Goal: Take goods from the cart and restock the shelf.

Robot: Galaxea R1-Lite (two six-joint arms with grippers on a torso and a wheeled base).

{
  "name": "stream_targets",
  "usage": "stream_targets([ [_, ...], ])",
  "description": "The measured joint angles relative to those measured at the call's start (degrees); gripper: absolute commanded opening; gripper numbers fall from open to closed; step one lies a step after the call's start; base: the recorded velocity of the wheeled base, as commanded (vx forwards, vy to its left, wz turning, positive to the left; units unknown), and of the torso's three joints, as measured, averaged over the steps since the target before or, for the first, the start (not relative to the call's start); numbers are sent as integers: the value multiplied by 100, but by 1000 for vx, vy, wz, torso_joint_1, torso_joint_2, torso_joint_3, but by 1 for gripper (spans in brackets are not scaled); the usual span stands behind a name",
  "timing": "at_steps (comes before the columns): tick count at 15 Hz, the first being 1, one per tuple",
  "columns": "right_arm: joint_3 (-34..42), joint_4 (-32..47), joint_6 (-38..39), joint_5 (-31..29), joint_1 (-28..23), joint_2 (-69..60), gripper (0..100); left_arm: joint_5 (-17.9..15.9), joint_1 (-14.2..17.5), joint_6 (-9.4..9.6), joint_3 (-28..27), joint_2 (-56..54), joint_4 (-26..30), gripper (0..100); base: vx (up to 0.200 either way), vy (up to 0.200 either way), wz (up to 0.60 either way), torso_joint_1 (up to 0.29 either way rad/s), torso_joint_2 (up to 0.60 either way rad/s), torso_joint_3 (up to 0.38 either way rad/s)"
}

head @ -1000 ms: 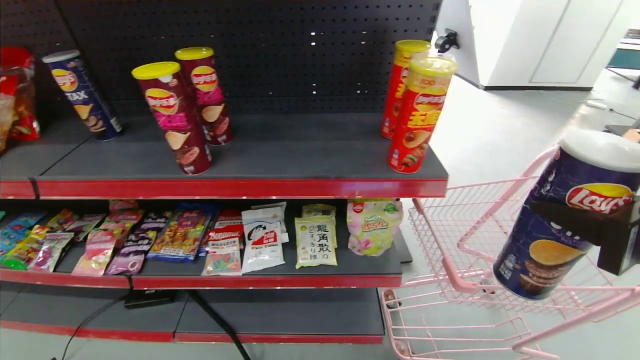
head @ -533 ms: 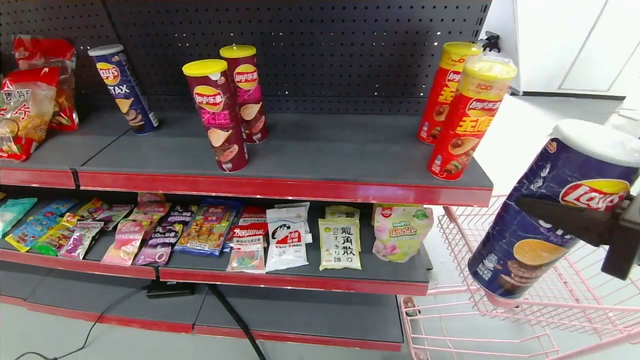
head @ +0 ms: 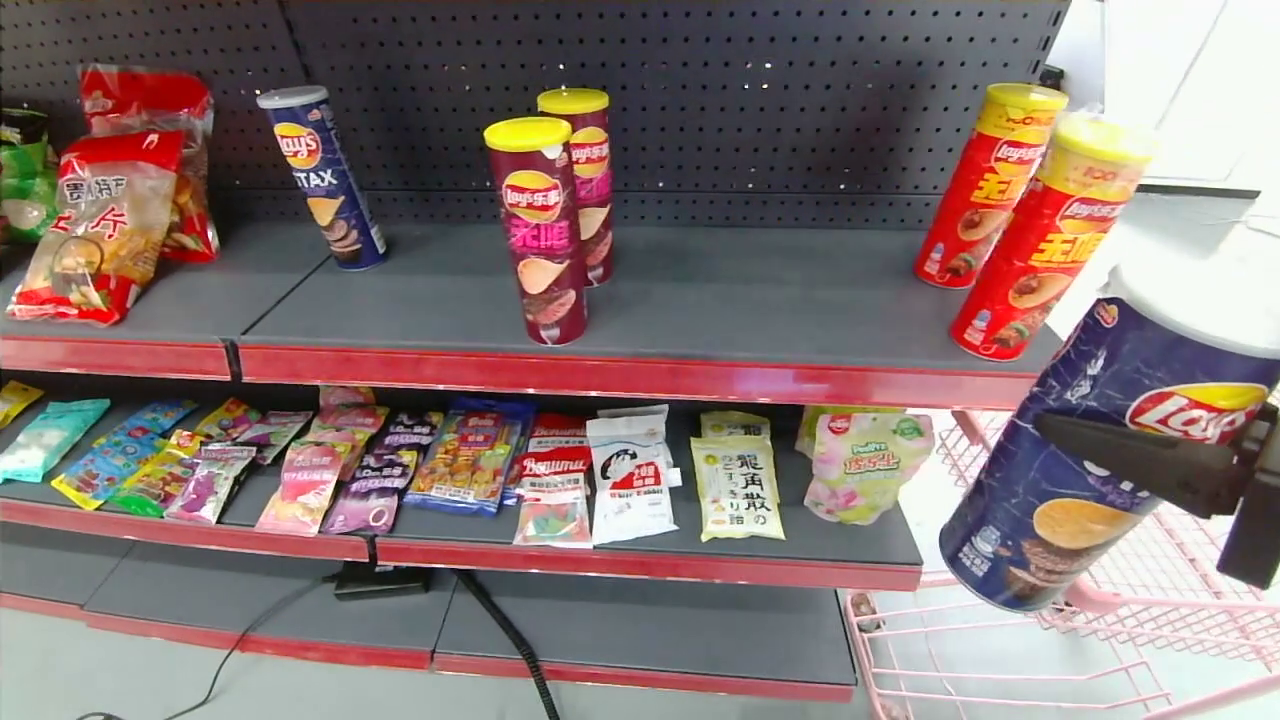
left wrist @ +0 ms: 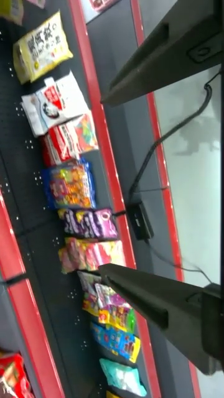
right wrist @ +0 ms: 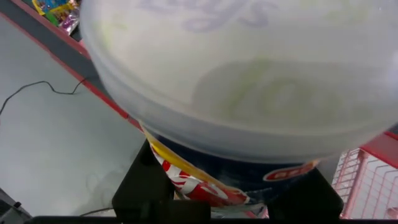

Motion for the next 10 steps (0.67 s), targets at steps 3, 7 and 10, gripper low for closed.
stream_targets([
  [3, 130, 11, -26, -6, -23, -137, 0, 2, 1, 0, -2, -11, 2, 100, 0, 200, 0, -1, 2, 4],
  [7, 160, 16, -33, -501, -95, -228, 0, 0, -2, 2, -17, -15, -4, 100, 0, 200, 0, 4, 1, 2],
  [10, 166, 13, -33, -503, -94, -228, 0, 0, 1, 2, -28, -15, -6, 100, 0, 200, 0, -1, 4, 2],
])
